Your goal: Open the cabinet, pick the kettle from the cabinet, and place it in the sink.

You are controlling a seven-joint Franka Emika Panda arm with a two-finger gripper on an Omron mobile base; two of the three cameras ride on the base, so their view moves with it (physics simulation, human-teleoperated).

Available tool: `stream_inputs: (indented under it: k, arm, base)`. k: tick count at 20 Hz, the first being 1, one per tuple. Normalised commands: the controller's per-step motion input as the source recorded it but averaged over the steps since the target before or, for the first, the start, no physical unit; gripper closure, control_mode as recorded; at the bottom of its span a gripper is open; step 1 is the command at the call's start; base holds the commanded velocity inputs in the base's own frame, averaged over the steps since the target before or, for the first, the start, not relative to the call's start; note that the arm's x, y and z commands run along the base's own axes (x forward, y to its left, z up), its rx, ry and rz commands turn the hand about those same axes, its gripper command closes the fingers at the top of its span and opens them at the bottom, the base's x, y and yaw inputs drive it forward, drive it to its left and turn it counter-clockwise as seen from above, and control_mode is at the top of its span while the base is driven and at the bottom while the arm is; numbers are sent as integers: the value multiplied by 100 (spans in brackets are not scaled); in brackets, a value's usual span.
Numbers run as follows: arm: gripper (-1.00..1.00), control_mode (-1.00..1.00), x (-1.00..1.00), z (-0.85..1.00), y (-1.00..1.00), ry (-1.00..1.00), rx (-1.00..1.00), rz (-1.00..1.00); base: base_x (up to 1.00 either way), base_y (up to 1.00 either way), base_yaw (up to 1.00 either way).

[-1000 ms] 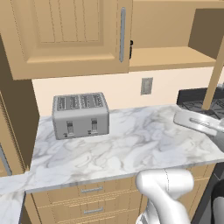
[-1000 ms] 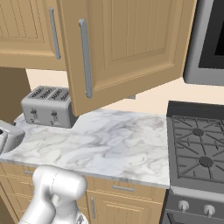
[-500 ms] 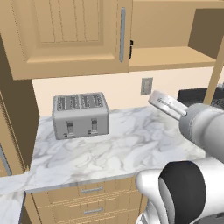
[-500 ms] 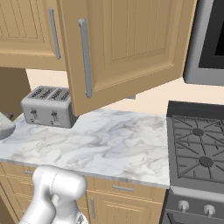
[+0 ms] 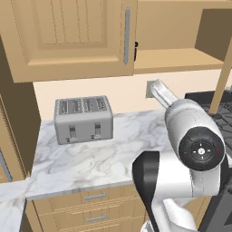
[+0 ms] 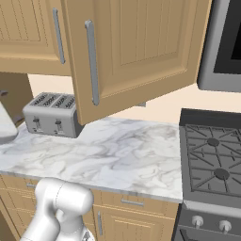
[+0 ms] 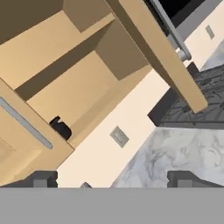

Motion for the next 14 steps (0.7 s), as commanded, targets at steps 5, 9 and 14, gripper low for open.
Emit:
stream_inputs:
  k: [5, 9, 14]
  arm:
    - [-100, -100, 26, 0, -21, -29, 16, -16]
    - [-100, -100, 18, -2, -22, -39, 12, -14]
    - [-100, -100, 17, 0, -26, -18, 14, -21]
  base:
    - [0, 0, 0]
    - [0, 0, 0]
    - [0, 0, 0]
